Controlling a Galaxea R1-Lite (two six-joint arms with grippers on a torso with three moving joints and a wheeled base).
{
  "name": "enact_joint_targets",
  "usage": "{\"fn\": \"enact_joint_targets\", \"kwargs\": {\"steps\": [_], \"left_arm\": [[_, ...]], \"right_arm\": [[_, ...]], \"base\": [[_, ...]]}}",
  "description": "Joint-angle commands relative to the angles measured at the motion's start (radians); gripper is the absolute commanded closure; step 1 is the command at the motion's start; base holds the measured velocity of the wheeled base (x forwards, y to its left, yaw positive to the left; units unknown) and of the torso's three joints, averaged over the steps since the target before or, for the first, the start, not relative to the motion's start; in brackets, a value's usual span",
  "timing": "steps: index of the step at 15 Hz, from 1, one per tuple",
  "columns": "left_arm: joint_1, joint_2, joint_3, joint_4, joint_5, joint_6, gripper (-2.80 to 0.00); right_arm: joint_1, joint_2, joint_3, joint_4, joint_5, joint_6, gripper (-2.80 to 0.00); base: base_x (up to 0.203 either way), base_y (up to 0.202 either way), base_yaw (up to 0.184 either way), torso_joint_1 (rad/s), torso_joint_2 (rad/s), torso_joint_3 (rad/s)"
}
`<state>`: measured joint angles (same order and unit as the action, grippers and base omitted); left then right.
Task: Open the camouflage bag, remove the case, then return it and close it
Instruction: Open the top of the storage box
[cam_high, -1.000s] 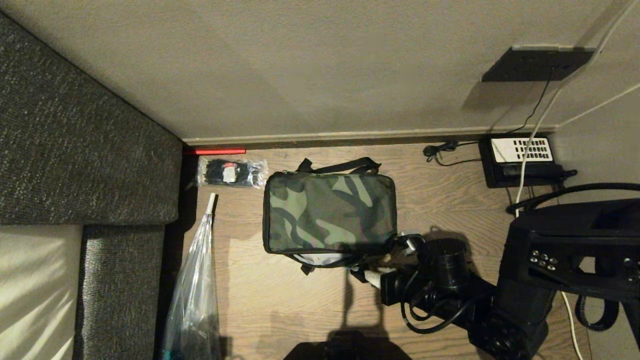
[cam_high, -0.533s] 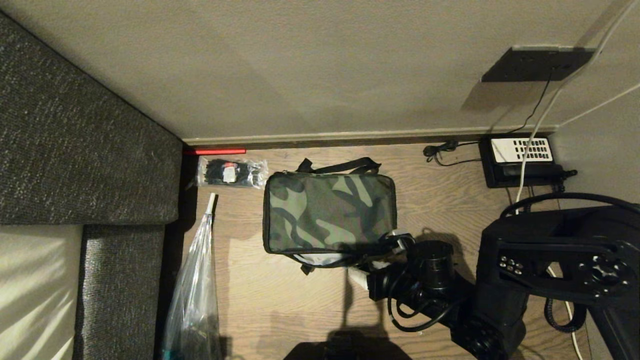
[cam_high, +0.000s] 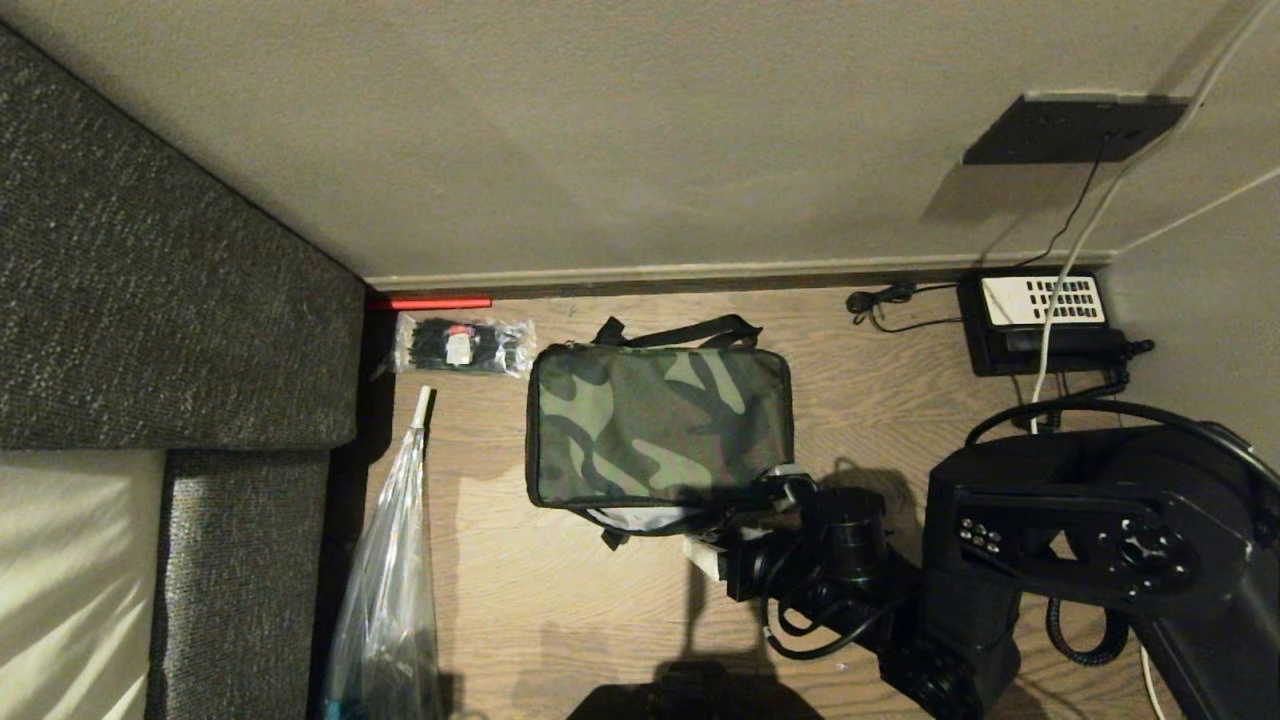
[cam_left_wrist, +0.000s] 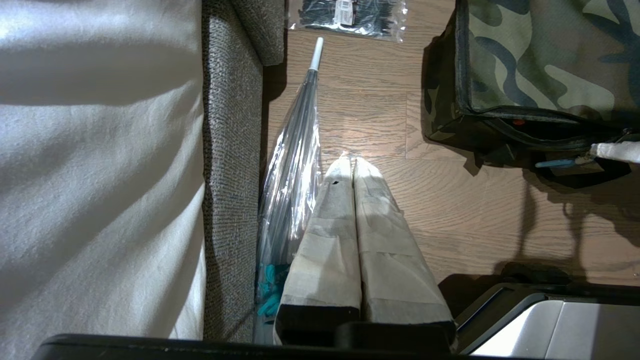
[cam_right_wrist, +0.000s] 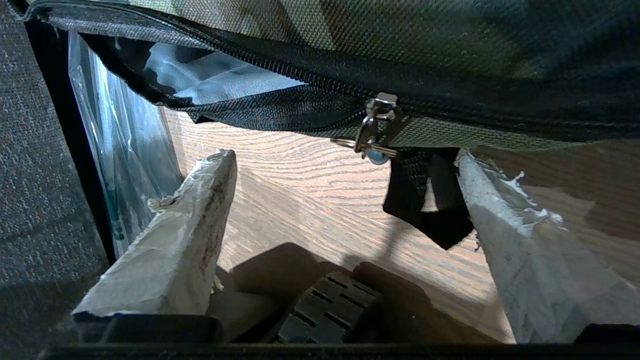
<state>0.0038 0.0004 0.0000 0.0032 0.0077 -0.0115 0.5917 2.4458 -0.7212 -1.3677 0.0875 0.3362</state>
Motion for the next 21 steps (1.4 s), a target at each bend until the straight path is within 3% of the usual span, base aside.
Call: {"fn": "enact_joint_targets", "kwargs": {"steps": [1, 6, 11, 21], "left_arm": [[0.001, 0.000, 0.003, 0.000, 0.000, -0.001, 0.00], [0.001, 0.000, 0.003, 0.000, 0.000, -0.001, 0.00], [0.001, -0.002, 0.003, 0.000, 0.000, -0.001, 0.00], [0.001, -0.001, 0.003, 0.000, 0.000, -0.001, 0.00]], "right_arm": [[0.000, 0.016, -0.027, -0.025, 0.000, 0.014, -2.80], [0.003, -0.004, -0.027, -0.047, 0.001, 0.043, -2.80], [0.026, -0.018, -0.031, -0.048, 0.008, 0.170, -2.80], [0.053, -0.039, -0.014, -0.047, 0.012, 0.202, -2.80]], "base": [[0.000, 0.000, 0.000, 0.000, 0.00, 0.000], [0.000, 0.000, 0.000, 0.000, 0.00, 0.000], [0.000, 0.000, 0.000, 0.000, 0.00, 0.000], [0.000, 0.000, 0.000, 0.000, 0.00, 0.000]]}}
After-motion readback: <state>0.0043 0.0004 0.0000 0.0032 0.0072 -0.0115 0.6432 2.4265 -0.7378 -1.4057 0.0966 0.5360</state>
